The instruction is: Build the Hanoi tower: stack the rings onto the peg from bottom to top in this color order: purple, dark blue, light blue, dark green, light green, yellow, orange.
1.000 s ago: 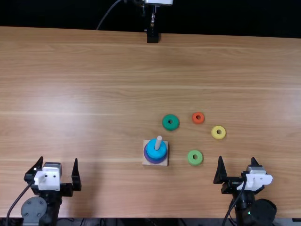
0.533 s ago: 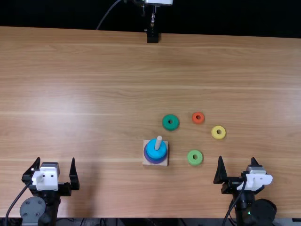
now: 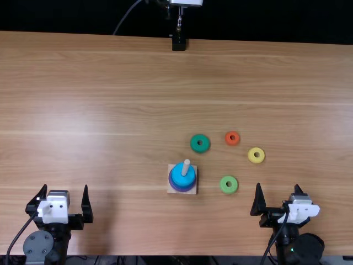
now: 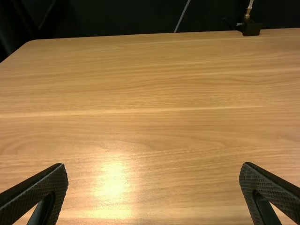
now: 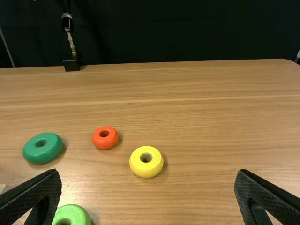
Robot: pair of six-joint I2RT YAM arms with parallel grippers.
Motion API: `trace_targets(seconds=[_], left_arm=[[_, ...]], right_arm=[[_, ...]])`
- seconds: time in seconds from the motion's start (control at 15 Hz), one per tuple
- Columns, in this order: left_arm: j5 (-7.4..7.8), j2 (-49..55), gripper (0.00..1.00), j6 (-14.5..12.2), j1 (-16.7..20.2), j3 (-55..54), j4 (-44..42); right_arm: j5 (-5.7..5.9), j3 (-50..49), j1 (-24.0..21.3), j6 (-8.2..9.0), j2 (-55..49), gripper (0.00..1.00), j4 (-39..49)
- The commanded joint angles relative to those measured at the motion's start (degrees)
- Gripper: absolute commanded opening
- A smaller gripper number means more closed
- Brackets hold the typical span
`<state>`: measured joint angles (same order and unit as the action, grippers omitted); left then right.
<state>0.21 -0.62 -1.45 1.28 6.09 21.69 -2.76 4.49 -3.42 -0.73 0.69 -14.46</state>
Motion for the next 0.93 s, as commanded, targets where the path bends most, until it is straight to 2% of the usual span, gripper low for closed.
trace_targets(seconds=[0.0,0.13,0.6,0.8,0.87], left_arm=[[-0.1,0.62,1.0,-0.02,0.74,-6.09,3.83],[-0.1,0.62,1.0,-0.13,0.65,-6.09,3.83],[-0.1,0.62,1.0,-0.13,0.74,-6.09,3.83],[-0.1,0.62,1.0,-0.02,0.65,-6.09,3.83],[-0.1,0.62,1.0,-0.13,0.74,-6.09,3.83]], right_arm=[[0.13,-3.88,-0.36,0.52,-0.69,1.0,-3.96],[0.23,-4.23,-0.18,0.94,-0.69,1.0,-4.06],[-0.08,-4.05,0.08,0.52,-0.69,1.0,-4.06],[0.44,-3.17,-0.01,0.52,-0.69,1.0,-2.58],[0.55,0.43,-0.1,0.63,-0.69,1.0,-1.21]])
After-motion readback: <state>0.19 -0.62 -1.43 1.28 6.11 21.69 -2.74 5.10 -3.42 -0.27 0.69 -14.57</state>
